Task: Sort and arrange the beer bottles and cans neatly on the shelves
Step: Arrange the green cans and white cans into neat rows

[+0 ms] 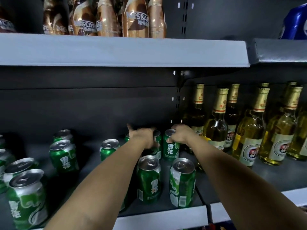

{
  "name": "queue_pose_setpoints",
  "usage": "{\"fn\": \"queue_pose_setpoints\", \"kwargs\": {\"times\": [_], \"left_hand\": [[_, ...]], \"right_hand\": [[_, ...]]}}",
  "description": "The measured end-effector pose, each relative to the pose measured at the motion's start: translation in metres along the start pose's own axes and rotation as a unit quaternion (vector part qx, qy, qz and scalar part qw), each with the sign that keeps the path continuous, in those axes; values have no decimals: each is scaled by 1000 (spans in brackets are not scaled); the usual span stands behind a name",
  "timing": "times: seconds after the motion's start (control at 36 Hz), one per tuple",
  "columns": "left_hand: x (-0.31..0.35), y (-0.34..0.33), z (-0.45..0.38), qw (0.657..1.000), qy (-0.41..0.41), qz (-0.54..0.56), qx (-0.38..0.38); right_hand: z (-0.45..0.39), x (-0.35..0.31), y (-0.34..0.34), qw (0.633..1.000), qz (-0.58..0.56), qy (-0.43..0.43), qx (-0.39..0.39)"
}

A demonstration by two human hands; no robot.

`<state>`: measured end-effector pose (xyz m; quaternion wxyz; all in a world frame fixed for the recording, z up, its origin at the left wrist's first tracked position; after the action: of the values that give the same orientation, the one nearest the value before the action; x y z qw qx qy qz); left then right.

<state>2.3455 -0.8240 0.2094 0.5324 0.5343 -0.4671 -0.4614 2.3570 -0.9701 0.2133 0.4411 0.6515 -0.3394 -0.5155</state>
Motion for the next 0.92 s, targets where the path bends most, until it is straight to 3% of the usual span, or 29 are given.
{"fn": "queue_pose_setpoints", "kwargs": {"times": [0.19, 0.39, 0.72, 0.92], "left_hand": [[-19, 11, 3, 997, 41, -13, 65], [-39, 10, 0, 994, 80, -29, 65], [-37, -1, -1, 995, 95, 11, -6], [-31, 10, 14, 992, 99, 53, 57]], "right_hand": [[-17, -13, -5, 1000, -6, 23, -10], [-28, -30, -11, 998, -17, 64, -13], [-25, -40, -15, 995, 30, 95, -24], [7, -27, 2, 996, -26, 89, 15]]}}
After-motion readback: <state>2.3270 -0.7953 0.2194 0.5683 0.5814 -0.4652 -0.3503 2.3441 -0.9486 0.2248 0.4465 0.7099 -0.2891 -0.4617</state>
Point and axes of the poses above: each hand's wrist, its own z-axis away from the middle knuckle, its own y-axis out of the back of the hand, x = y × z, the point moved 7 cm from there along -z, towards the middle knuckle, and after that the axes turned 13 degrees about y, right-handed, at the moved point
